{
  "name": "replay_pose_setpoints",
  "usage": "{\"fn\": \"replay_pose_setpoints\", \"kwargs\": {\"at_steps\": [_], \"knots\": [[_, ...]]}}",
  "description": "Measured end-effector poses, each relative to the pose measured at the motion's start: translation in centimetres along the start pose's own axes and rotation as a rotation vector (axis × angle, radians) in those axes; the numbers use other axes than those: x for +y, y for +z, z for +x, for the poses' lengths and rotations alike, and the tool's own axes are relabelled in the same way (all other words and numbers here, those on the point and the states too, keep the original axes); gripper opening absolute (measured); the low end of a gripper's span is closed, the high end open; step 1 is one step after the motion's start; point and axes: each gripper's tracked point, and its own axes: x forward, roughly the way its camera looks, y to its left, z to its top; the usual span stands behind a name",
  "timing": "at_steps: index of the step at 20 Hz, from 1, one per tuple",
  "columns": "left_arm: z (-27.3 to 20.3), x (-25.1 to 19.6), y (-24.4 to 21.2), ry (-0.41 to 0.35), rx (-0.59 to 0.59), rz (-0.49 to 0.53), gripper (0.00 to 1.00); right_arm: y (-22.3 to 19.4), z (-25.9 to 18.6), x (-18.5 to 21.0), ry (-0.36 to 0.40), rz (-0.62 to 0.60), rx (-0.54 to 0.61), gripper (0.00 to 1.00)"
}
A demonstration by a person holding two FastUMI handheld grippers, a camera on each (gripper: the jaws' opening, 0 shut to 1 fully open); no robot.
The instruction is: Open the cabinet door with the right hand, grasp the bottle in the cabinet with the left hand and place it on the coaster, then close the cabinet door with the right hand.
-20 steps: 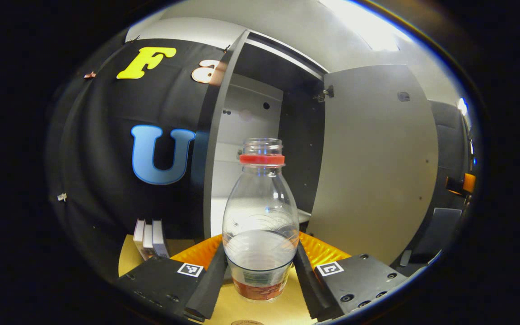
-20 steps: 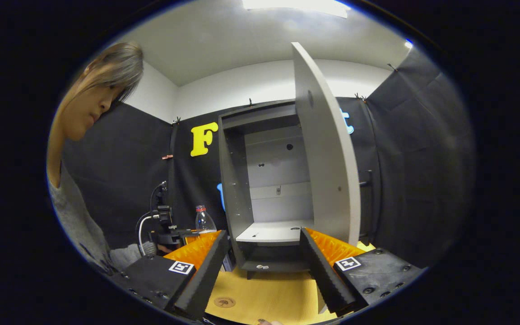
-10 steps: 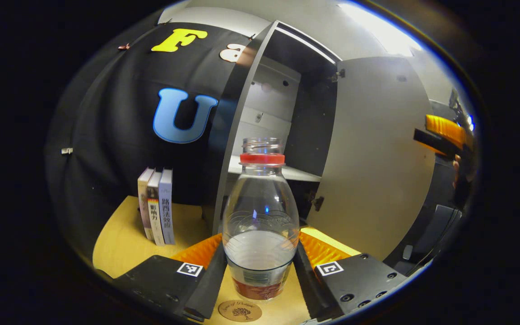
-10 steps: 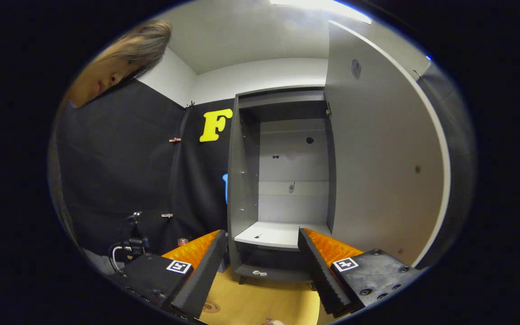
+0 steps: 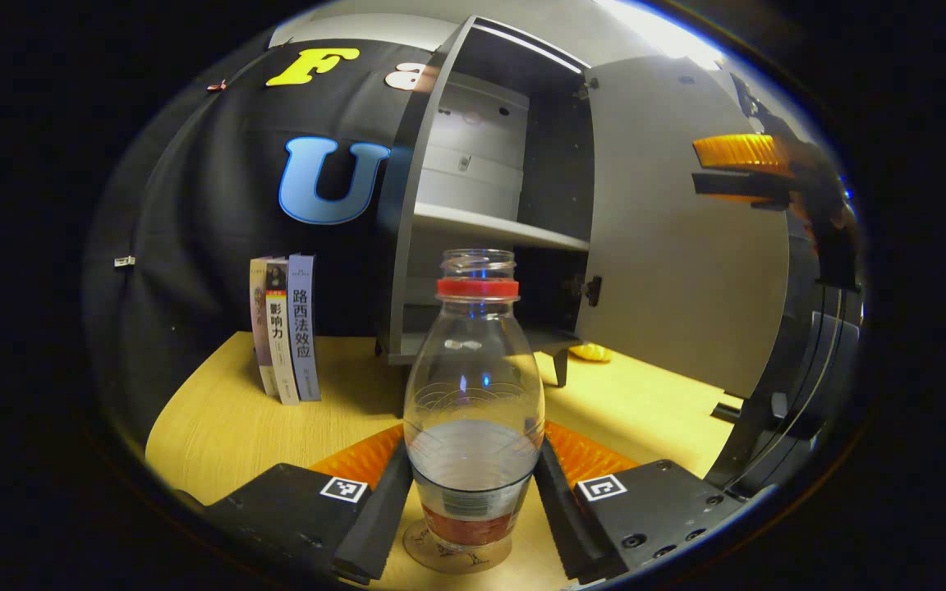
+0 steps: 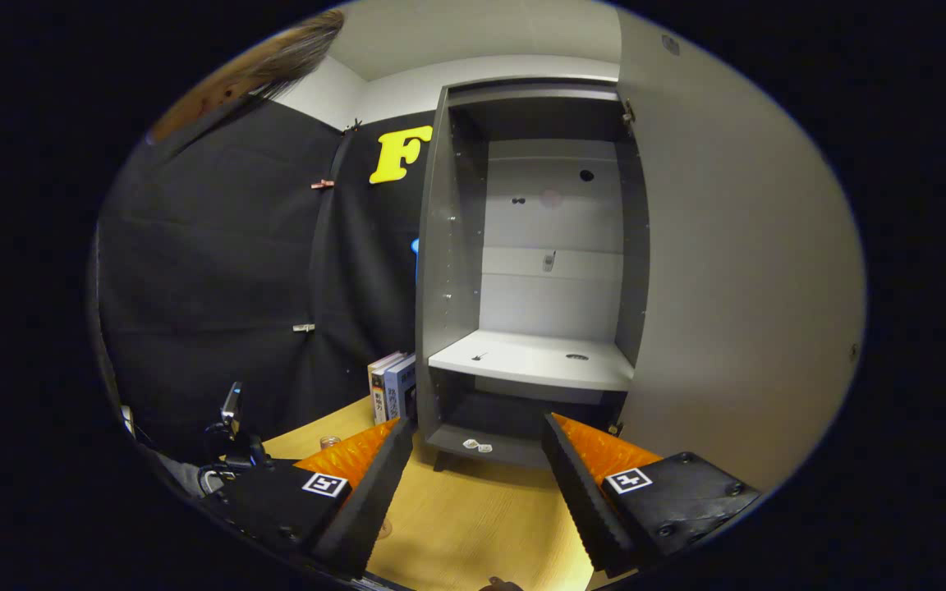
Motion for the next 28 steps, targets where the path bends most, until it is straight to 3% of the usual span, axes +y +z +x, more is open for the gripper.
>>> {"fn": "replay_pose_setpoints", "kwargs": {"at_steps": [6, 11, 16, 18, 22, 28], "knots": [[0.0, 0.4, -2.4, 0.0, 0.001, 0.093, 0.8, -1.5, 0.2, 0.8, 0.017, 0.056, 0.053, 0.98], [-0.5, 0.0, -3.4, -0.015, 0.016, 0.053, 0.82, -2.0, -0.3, 0.7, 0.004, 0.122, 0.077, 0.98], [-1.0, -0.2, -3.1, -0.006, 0.027, 0.104, 0.83, -1.9, -0.8, 1.5, 0.015, 0.123, 0.083, 0.99], [-0.8, 0.2, -2.4, 0.017, 0.023, 0.122, 0.88, -1.7, -1.2, 2.0, 0.024, 0.119, 0.083, 0.99], [-0.8, -0.4, -0.2, -0.017, -0.002, 0.123, 0.9, -1.1, -1.9, 2.0, 0.02, 0.106, 0.069, 0.99], [-1.9, -1.2, 7.3, -0.027, -0.059, 0.205, 0.9, 0.8, -3.6, 0.7, -0.017, 0.086, 0.029, 0.99]]}}
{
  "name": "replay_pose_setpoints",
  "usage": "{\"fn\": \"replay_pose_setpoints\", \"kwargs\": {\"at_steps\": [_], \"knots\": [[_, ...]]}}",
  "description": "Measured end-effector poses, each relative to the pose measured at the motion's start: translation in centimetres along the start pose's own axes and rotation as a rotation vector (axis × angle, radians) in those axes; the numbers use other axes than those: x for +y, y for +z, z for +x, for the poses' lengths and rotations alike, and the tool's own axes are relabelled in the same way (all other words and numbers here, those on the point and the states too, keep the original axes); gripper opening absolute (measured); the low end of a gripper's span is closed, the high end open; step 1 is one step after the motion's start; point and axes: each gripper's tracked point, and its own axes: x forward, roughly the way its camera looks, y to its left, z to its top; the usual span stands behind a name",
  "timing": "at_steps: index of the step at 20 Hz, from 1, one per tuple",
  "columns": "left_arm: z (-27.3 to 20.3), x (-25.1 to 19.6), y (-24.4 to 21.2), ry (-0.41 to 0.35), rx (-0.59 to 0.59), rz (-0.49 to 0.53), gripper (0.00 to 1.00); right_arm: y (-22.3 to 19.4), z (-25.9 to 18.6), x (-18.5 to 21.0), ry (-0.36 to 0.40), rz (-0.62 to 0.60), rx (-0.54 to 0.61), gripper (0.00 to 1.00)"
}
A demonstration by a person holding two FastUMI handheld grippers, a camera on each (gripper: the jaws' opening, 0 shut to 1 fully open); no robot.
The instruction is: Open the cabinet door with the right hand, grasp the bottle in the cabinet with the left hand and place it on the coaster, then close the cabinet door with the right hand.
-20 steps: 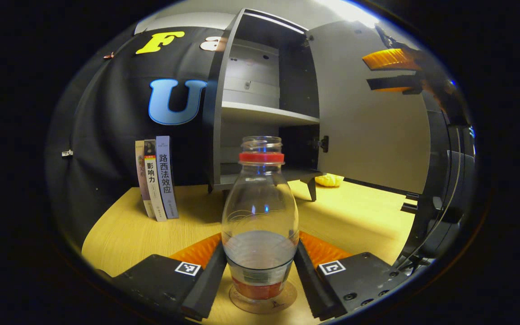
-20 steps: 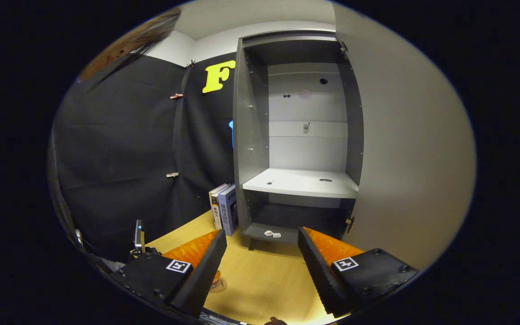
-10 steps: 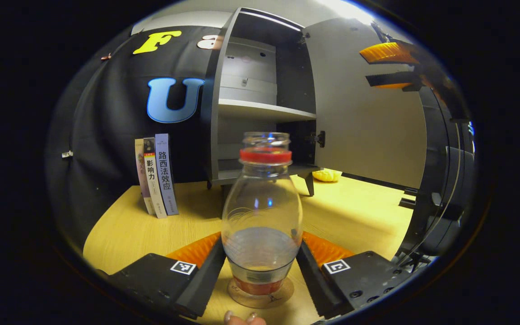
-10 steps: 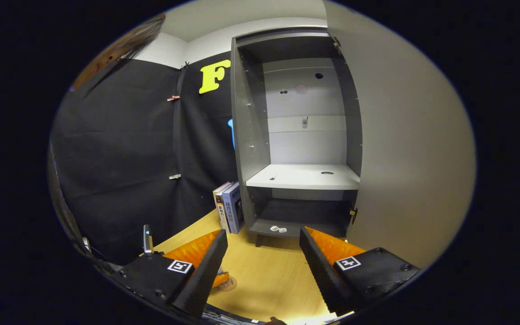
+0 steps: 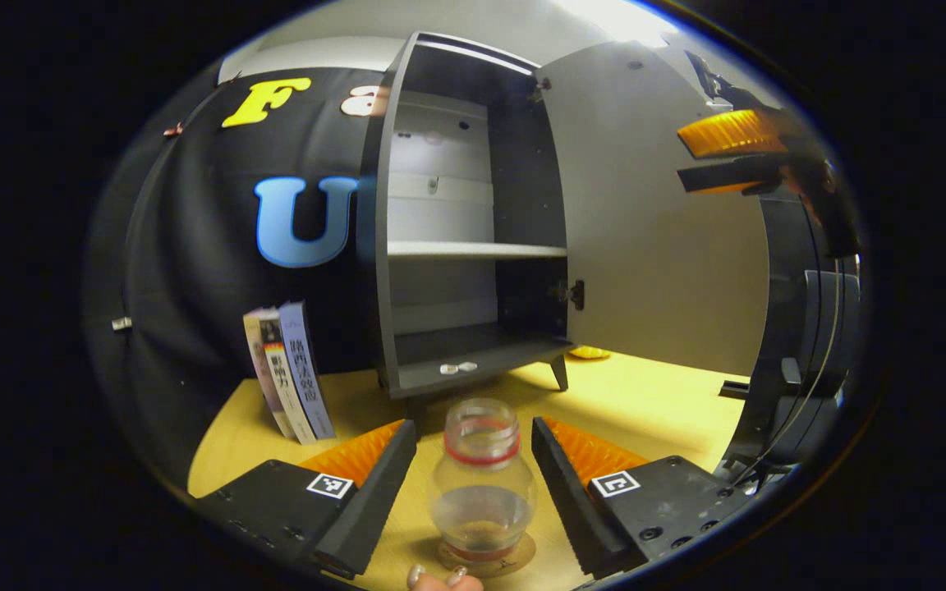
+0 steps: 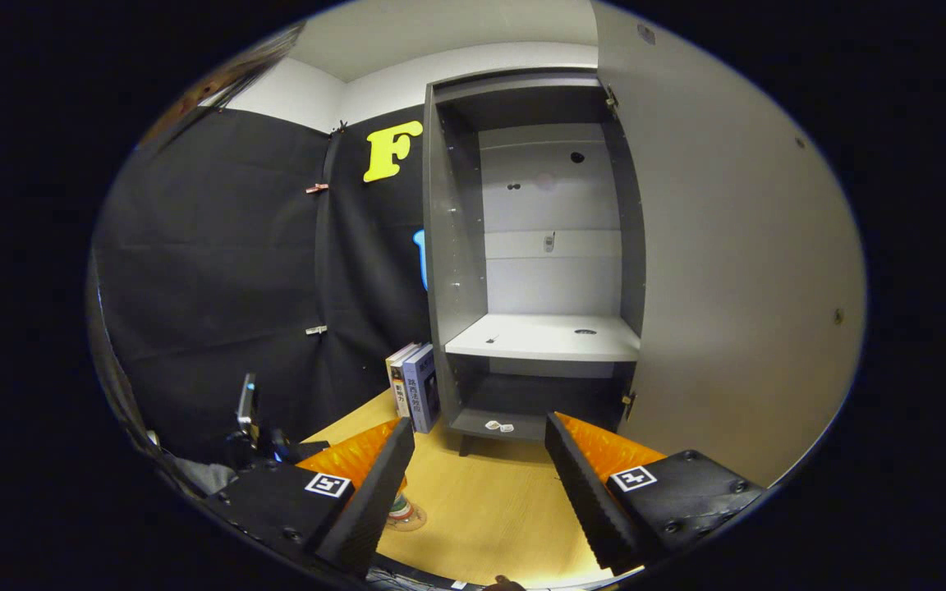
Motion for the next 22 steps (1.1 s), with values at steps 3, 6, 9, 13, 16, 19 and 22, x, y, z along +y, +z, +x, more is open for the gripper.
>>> {"fn": "replay_pose_setpoints", "kwargs": {"at_steps": [3, 6, 9, 13, 16, 19, 22], "knots": [[-0.7, -1.0, 5.8, -0.039, -0.06, 0.055, 0.9, 0.9, -1.9, -0.9, -0.041, -0.016, -0.025, 0.99], [-0.9, -3.5, 11.3, -0.097, -0.138, 0.098, 0.91, 2.0, -4.4, -2.5, -0.107, -0.011, -0.059, 0.99], [0.2, -7.3, 13.6, -0.194, -0.121, 0.115, 0.99, 2.2, -8.1, -5.4, -0.217, -0.014, -0.067, 0.98], [0.1, -13.6, 16.4, -0.339, -0.172, -0.024, 1.0, 2.7, -14.1, -9.5, -0.383, 0.003, -0.086, 0.98], [-0.7, -16.3, 19.8, -0.4, -0.237, -0.027, 0.96, 3.6, -18.5, -13.6, -0.514, 0.006, -0.116, 0.98], [-1.1, -19.4, 22.8, -0.476, -0.297, -0.061, 0.99, 5.2, -21.1, -17.4, -0.58, 0.044, -0.167, 0.97], [-1.9, -21.5, 24.1, -0.506, -0.308, -0.099, 0.99, 6.8, -20.5, -19.8, -0.548, 0.061, -0.211, 0.97]]}}
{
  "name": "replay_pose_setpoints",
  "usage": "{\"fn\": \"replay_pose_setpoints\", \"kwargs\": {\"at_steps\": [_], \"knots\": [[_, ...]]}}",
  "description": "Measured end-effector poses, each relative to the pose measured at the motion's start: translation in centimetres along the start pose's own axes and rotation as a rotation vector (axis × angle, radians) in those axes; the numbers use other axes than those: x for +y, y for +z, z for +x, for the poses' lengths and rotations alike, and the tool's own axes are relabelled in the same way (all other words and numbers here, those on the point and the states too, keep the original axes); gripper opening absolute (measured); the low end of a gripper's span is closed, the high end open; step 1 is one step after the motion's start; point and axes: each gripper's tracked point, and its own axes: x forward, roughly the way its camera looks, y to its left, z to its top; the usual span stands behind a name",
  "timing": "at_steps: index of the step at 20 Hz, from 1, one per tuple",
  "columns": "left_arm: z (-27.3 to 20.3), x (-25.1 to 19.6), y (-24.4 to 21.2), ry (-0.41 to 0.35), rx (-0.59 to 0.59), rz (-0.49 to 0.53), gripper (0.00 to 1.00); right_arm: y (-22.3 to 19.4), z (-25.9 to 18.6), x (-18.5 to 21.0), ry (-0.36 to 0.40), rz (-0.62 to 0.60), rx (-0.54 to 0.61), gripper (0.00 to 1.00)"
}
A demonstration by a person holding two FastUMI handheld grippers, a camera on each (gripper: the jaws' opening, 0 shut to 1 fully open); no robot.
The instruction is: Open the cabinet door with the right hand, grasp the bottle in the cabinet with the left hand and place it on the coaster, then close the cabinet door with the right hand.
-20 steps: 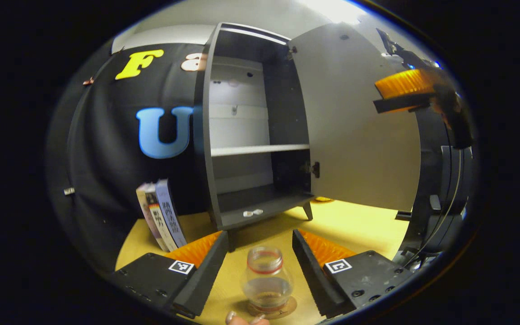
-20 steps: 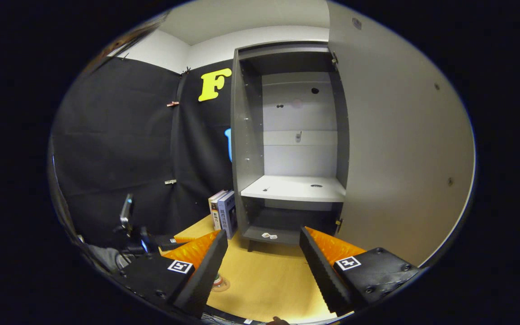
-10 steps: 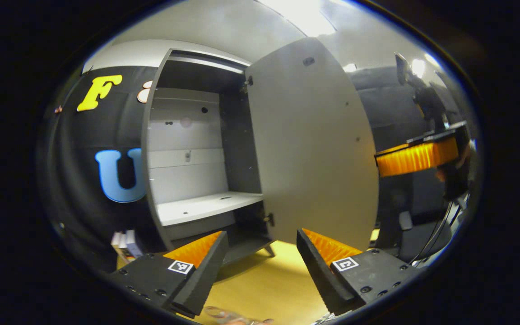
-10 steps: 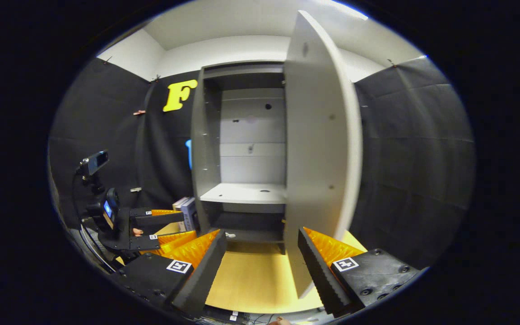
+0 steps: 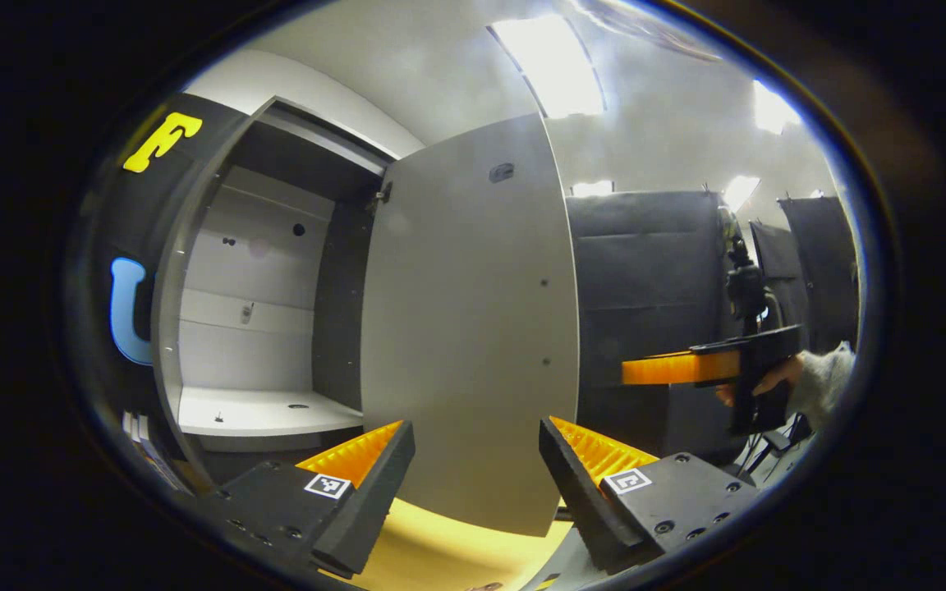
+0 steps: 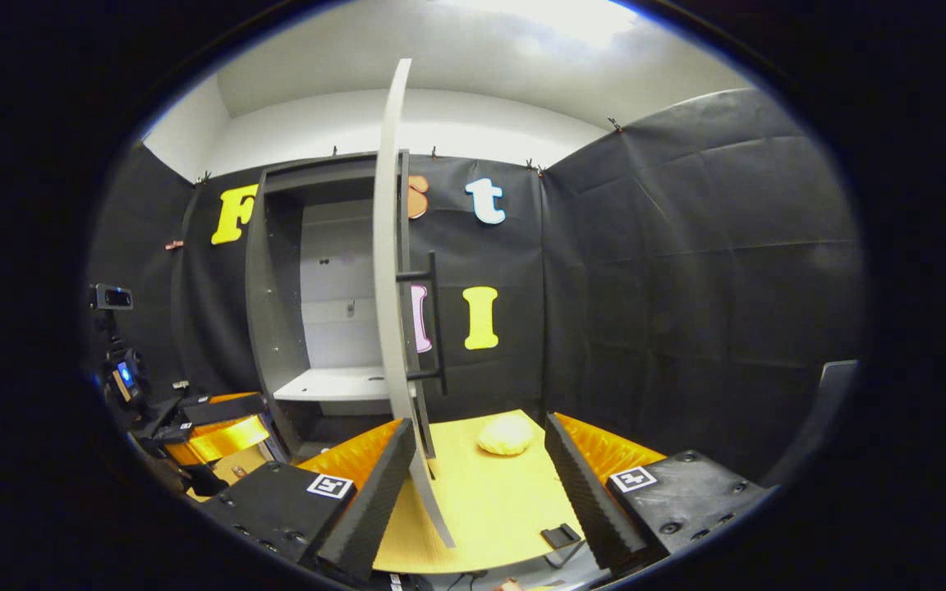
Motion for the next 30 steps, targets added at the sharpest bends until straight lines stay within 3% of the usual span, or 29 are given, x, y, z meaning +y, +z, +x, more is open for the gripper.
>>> {"fn": "replay_pose_setpoints", "kwargs": {"at_steps": [4, 7, 11, 14, 15, 16, 17, 18, 19, 21, 30], "knots": [[1.6, -0.3, 0.0, 0.042, 0.011, -0.034, 0.93, 0.9, 4.0, 0.1, 0.098, -0.09, -0.02, 0.97], [2.3, 0.9, -0.3, 0.12, 0.013, -0.043, 0.94, 1.5, 5.8, 1.3, 0.21, -0.045, -0.018, 1.0], [2.4, 2.1, -0.9, 0.194, 0.039, -0.01, 0.98, 1.3, 7.3, 2.9, 0.335, -0.015, -0.01, 0.96], [1.9, 2.8, -1.2, 0.237, 0.064, -0.014, 0.98, 1.2, 7.4, 4.0, 0.383, 0.002, 0.004, 0.95], [1.9, 2.9, -1.0, 0.244, 0.066, -0.023, 0.98, 1.1, 7.2, 4.8, 0.4, -0.001, 0.007, 0.96], [1.7, 2.9, -0.7, 0.25, 0.065, -0.032, 0.98, 1.0, 7.0, 6.0, 0.422, -0.005, 0.01, 0.89], [1.4, 3.3, -0.5, 0.257, 0.064, -0.039, 0.97, 0.9, 6.8, 7.1, 0.449, -0.007, 0.016, 0.97], [0.9, 3.9, -0.4, 0.266, 0.064, -0.043, 0.98, 0.7, 6.6, 8.5, 0.477, -0.001, 0.026, 0.89], [0.5, 4.8, -0.6, 0.275, 0.063, -0.045, 0.98, 0.5, 6.5, 9.9, 0.504, 0.008, 0.036, 0.97], [-0.1, 6.3, -0.5, 0.289, 0.065, -0.044, 0.98, 0.0, 6.2, 12.6, 0.548, 0.024, 0.052, 0.97], [-7.5, 13.3, -0.3, 0.399, 0.102, -0.041, 0.98, -2.2, 8.1, 22.9, 0.629, 0.083, 0.087, 0.97]]}}
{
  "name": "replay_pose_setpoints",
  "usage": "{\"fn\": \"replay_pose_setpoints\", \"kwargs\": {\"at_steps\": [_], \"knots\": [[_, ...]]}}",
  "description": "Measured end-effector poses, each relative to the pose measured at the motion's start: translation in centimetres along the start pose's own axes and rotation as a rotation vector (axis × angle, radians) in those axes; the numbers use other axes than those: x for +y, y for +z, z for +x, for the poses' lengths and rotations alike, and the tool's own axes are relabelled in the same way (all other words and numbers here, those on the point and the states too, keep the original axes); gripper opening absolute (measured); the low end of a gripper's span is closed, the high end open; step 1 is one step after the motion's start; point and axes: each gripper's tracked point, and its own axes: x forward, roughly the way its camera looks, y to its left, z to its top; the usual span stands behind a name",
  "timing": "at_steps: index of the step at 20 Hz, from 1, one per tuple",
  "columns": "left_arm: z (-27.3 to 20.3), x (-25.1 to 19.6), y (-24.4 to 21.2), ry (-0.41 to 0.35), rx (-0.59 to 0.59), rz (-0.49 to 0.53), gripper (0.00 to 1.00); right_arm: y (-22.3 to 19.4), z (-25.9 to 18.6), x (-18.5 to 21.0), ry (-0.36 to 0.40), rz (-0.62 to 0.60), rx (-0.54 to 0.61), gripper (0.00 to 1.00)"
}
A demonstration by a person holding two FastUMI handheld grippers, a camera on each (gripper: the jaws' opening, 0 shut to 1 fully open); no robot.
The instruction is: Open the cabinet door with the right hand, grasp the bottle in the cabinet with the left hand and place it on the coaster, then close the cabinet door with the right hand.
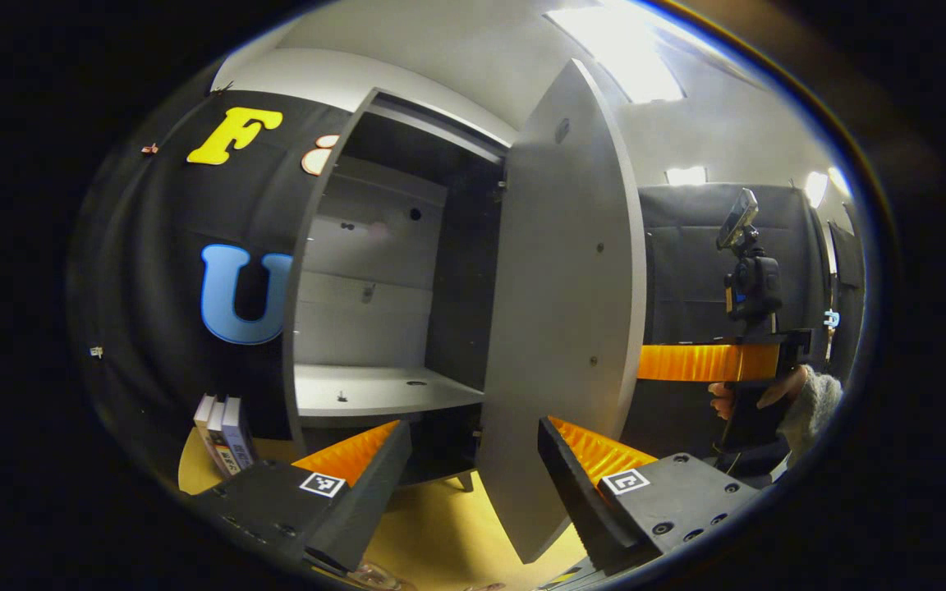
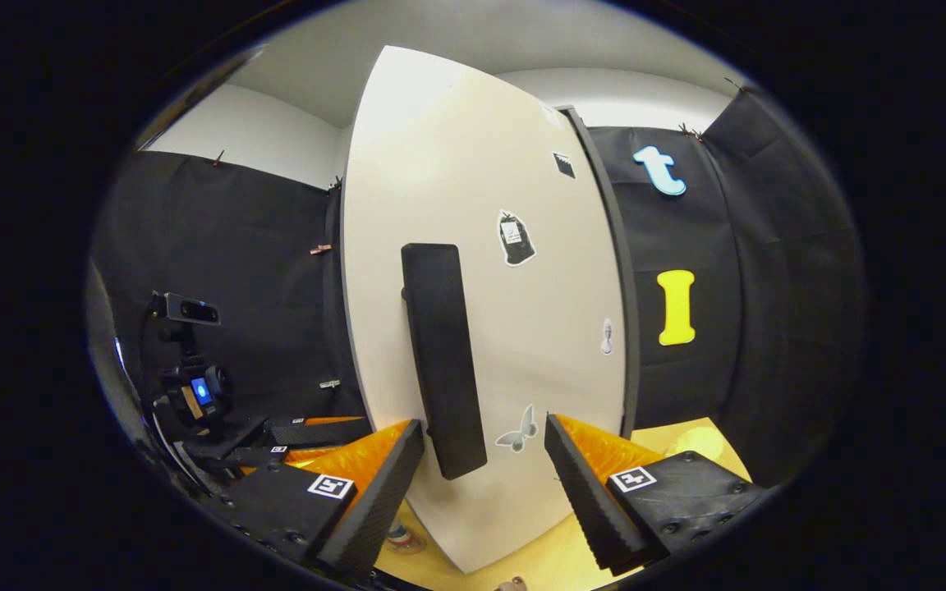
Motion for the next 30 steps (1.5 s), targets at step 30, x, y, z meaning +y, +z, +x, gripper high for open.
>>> {"fn": "replay_pose_setpoints", "kwargs": {"at_steps": [30], "knots": [[1.3, 3.0, 0.4, 0.158, -0.007, 0.108, 0.98, -2.8, 3.4, -2.7, -0.25, -0.183, -0.002, 0.98]]}}
